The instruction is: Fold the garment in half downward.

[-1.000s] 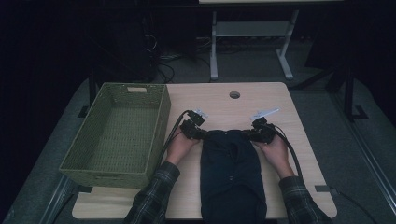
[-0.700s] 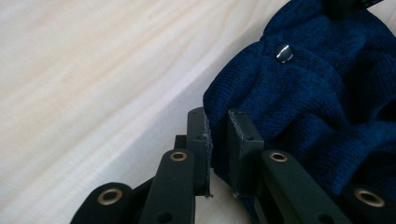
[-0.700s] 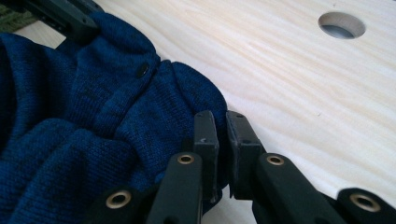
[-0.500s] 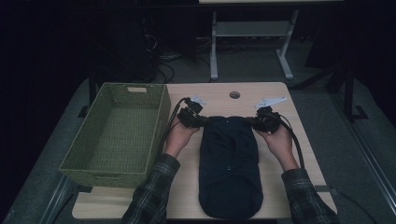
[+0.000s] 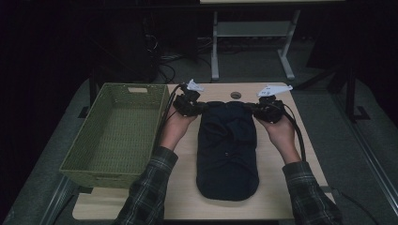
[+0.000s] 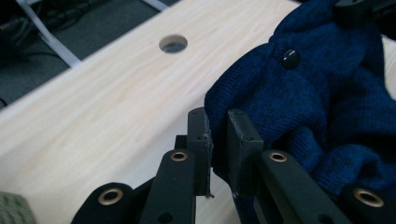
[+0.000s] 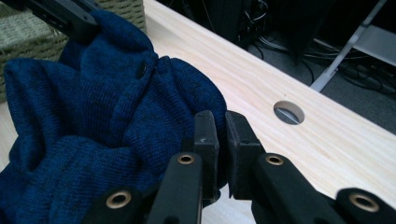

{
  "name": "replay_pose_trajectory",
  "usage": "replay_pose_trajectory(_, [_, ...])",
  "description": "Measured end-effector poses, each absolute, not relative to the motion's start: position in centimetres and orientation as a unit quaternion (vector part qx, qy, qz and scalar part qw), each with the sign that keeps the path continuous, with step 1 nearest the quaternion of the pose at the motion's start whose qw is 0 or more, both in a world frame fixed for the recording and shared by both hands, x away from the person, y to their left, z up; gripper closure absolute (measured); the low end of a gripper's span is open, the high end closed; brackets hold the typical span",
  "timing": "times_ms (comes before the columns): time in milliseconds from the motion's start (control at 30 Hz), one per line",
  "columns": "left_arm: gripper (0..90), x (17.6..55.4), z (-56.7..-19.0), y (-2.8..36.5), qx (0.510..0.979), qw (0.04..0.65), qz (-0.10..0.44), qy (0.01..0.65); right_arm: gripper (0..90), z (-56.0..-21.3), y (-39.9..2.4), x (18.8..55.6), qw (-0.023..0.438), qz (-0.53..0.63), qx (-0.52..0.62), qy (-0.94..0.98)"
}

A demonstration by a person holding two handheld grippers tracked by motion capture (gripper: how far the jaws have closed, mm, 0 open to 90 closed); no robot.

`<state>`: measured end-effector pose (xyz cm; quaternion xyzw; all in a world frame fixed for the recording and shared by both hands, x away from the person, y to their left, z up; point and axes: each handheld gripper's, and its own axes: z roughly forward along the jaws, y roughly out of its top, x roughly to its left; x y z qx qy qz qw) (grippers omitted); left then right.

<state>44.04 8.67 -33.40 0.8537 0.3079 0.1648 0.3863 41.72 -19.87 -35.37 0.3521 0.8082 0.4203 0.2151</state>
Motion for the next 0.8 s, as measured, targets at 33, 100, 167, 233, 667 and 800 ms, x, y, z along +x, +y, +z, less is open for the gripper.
replay_pose_trajectory(33, [80.5, 44.0, -33.1, 8.6, 0.853, 0.387, 0.168, 0.308, 84.0, -35.0, -19.9, 41.7, 0.219, 0.423, 0.351, 0.806])
replay_pose_trajectory(100, [80.5, 43.9, -32.2, 8.5, 0.850, 0.390, 0.177, 0.305, 84.0, -34.4, -19.9, 41.8, 0.226, 0.426, 0.350, 0.803])
replay_pose_trajectory(167, [80.4, 43.6, -31.4, 8.4, 0.848, 0.394, 0.187, 0.302, 84.0, -33.5, -20.0, 41.8, 0.235, 0.434, 0.348, 0.797])
replay_pose_trajectory(233, [80.3, 43.2, -31.0, 8.3, 0.848, 0.394, 0.194, 0.296, 83.9, -32.9, -20.1, 41.6, 0.241, 0.438, 0.342, 0.796])
replay_pose_trajectory(667, [79.2, 39.7, -34.1, 8.9, 0.854, 0.406, 0.159, 0.282, 82.5, -35.0, -20.4, 37.5, 0.227, 0.447, 0.320, 0.804])
replay_pose_trajectory(800, [79.3, 39.3, -34.0, 9.0, 0.856, 0.405, 0.165, 0.277, 82.6, -35.4, -20.2, 36.6, 0.233, 0.446, 0.313, 0.805])
